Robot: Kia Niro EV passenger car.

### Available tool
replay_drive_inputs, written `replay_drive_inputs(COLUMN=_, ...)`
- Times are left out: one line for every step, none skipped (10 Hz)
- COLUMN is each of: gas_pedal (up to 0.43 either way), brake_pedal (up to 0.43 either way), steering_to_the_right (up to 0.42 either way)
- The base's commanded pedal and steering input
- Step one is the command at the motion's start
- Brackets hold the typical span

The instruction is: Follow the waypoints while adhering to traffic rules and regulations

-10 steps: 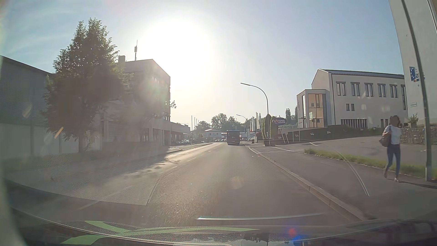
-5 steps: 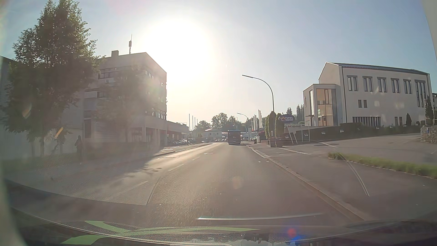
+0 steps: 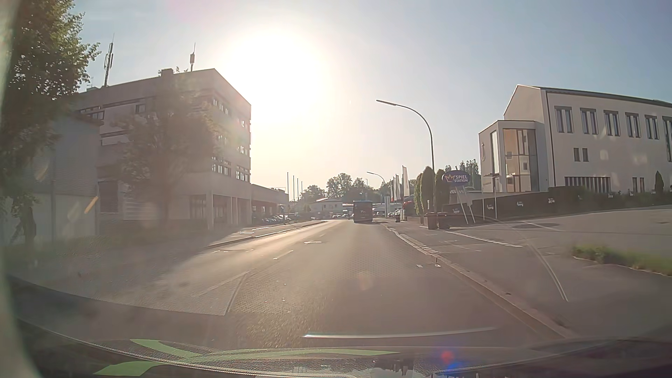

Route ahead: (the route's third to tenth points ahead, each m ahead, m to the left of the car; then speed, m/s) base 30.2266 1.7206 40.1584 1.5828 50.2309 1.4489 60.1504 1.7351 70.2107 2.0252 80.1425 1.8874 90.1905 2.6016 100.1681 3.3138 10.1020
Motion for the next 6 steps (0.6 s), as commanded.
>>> replay_drive_inputs(gas_pedal=0.059, brake_pedal=0.000, steering_to_the_right=-0.002)
replay_drive_inputs(gas_pedal=0.059, brake_pedal=0.000, steering_to_the_right=0.000)
replay_drive_inputs(gas_pedal=0.067, brake_pedal=0.000, steering_to_the_right=0.004)
replay_drive_inputs(gas_pedal=0.067, brake_pedal=0.000, steering_to_the_right=0.005)
replay_drive_inputs(gas_pedal=0.067, brake_pedal=0.000, steering_to_the_right=0.005)
replay_drive_inputs(gas_pedal=0.067, brake_pedal=0.000, steering_to_the_right=0.004)
